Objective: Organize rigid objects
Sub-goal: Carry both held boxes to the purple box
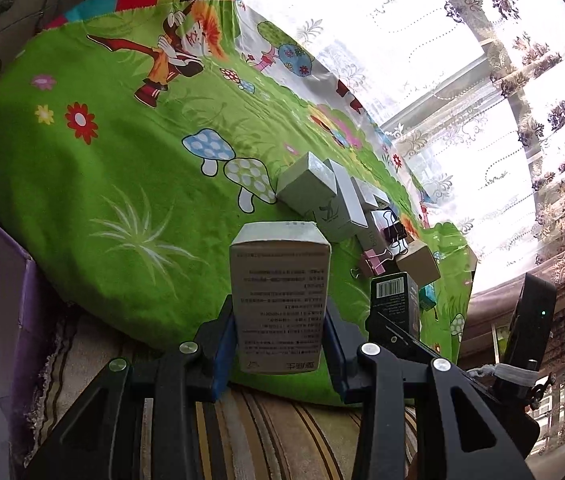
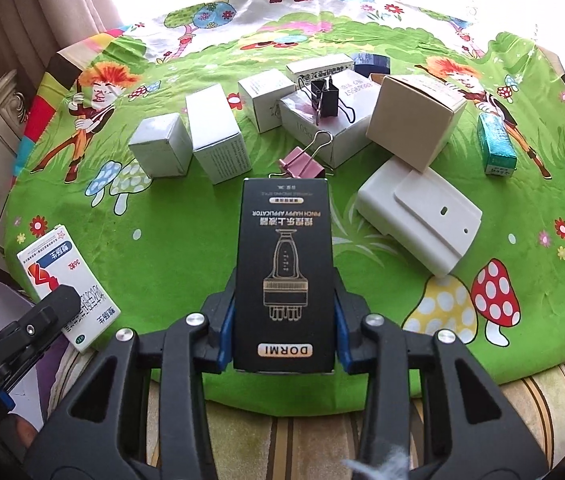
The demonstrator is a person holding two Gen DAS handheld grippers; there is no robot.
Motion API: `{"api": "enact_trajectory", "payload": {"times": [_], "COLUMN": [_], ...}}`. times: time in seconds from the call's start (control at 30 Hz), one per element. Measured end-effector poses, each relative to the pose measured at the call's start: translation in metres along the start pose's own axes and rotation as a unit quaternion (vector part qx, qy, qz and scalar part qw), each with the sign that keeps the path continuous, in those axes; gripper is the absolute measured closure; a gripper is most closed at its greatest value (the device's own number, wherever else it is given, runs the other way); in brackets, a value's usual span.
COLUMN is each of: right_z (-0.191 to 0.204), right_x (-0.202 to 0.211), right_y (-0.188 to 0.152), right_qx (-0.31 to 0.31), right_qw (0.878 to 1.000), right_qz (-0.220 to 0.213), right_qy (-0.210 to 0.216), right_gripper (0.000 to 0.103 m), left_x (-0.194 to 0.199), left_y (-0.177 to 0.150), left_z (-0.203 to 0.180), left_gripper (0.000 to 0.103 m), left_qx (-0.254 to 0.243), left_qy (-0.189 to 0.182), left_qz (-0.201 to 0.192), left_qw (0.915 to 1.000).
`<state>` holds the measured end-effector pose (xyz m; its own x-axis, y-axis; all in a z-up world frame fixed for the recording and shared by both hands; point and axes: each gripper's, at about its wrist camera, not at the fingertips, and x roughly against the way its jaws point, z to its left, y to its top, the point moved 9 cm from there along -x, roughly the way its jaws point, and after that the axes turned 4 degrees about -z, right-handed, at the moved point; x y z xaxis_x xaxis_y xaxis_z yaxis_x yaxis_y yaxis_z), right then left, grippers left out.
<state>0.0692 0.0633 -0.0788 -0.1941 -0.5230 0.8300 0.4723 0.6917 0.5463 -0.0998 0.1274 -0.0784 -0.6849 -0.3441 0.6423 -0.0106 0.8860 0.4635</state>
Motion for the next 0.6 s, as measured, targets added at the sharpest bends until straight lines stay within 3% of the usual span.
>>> {"api": "enact_trajectory", "payload": {"times": [0.33,0.6], "right_z": [0.061,0.107], "right_x": [0.026,0.049], "right_y": [-0.018,-0.033], "right_qx": [0.045,0.082], "right_qw": [0.998,0.992], "right_qz": [-0.013,-0.019], "right_qy": [0.051,0.097], "right_gripper": [0.06,0.06], "left_x": [0.047,0.096], "left_y": [0.003,-0.005], "left_z": [0.046,0.092], "left_gripper": [0.063,0.063], "left_qx": [0.039,0.093], "left_qy": [0.071,0.128], "left_qz": [-0.063,-0.111], "left_qw": [0.9947,0.9813]}}
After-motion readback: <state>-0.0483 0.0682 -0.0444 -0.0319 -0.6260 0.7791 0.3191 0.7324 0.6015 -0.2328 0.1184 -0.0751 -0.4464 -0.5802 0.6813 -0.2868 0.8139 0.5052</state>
